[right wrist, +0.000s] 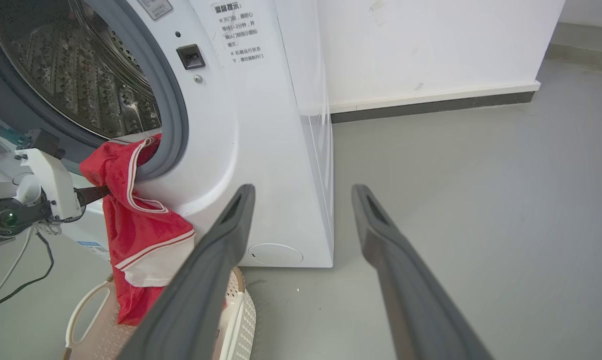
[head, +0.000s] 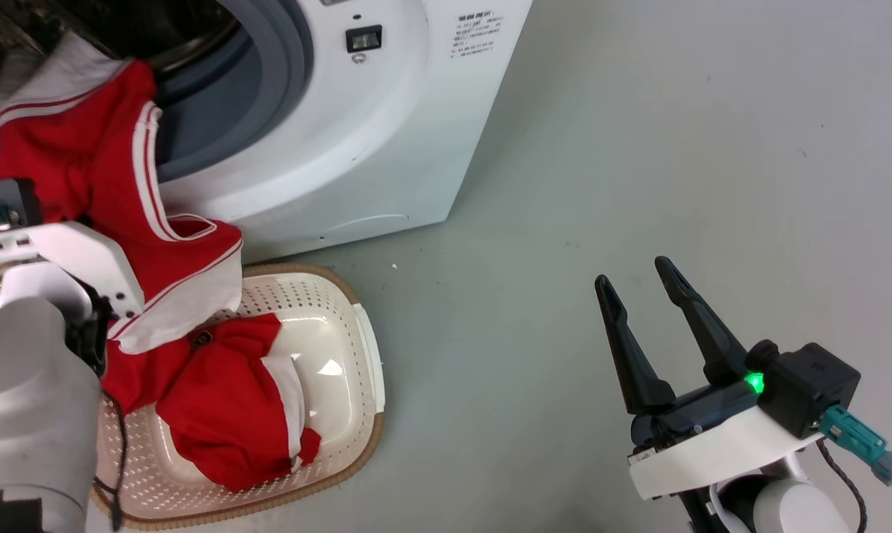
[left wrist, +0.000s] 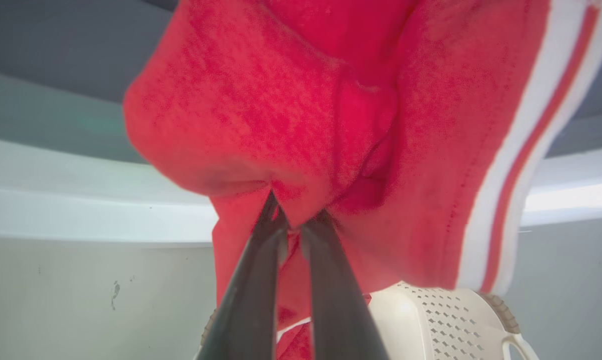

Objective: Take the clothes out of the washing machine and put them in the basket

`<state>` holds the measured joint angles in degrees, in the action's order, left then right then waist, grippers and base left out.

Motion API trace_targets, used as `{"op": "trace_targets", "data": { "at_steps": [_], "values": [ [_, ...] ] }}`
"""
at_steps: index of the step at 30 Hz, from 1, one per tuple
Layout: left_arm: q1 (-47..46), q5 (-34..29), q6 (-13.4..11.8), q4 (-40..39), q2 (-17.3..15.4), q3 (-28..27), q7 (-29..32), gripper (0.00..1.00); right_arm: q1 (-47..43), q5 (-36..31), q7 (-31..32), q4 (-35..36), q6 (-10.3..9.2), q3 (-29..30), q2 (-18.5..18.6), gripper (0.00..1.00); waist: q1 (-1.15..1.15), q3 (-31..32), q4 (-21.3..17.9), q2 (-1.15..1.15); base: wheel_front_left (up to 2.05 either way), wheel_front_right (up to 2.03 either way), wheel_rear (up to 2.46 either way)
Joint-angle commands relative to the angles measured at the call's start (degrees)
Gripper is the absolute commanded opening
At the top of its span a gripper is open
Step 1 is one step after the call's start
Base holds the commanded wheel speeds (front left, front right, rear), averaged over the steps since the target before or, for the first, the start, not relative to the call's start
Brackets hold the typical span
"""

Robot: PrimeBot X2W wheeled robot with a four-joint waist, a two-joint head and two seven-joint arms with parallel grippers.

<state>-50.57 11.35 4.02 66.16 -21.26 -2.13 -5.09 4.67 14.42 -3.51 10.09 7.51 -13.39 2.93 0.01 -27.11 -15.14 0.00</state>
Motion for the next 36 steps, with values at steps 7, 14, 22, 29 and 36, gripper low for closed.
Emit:
{"op": "trace_targets", "data": {
  "at_steps": [7, 14, 22, 29, 36],
  "values": [
    [4.03, 1.09, -0.42, -0.81, 2.59, 0.05, -7.64, 0.00, -1.21, -1.69, 0.90, 0.80, -0.04, 1.14, -0.10, 1.00, -0.01, 4.77, 2.51, 0.00, 0.00, 0.00, 0.00],
    [8.96, 0.82, -0.90, -9.68, 5.96, 0.54, -10.14, 0.00, -3.12, -2.49, 2.85, 2.01, -0.04, 2.21, -0.09, 1.00, -0.01, 8.71, 5.59, 0.00, 0.00, 0.00, 0.00],
    [21.31, -0.85, -2.45, -32.85, 11.36, -0.21, -10.23, 0.00, -5.26, -2.95, 4.50, 3.14, -0.04, 2.83, -0.10, 1.00, -0.01, 12.38, 8.04, 0.00, 0.00, 0.00, 0.00],
    [31.44, -2.75, -2.99, -45.50, 14.99, 1.21, -10.18, 0.00, -7.06, -3.38, 5.61, 3.91, -0.04, 3.00, -0.10, 1.00, -0.01, 15.05, 9.49, 0.00, 0.00, 0.00, 0.00],
    [43.24, -2.35, -4.70, -51.16, 17.30, 3.11, -10.18, 0.00, -8.25, -3.43, 6.44, 5.69, -0.04, 2.76, -0.10, 1.00, -0.01, 14.24, 9.95, 0.00, 0.00, 0.00, 0.00]
  ]
}}
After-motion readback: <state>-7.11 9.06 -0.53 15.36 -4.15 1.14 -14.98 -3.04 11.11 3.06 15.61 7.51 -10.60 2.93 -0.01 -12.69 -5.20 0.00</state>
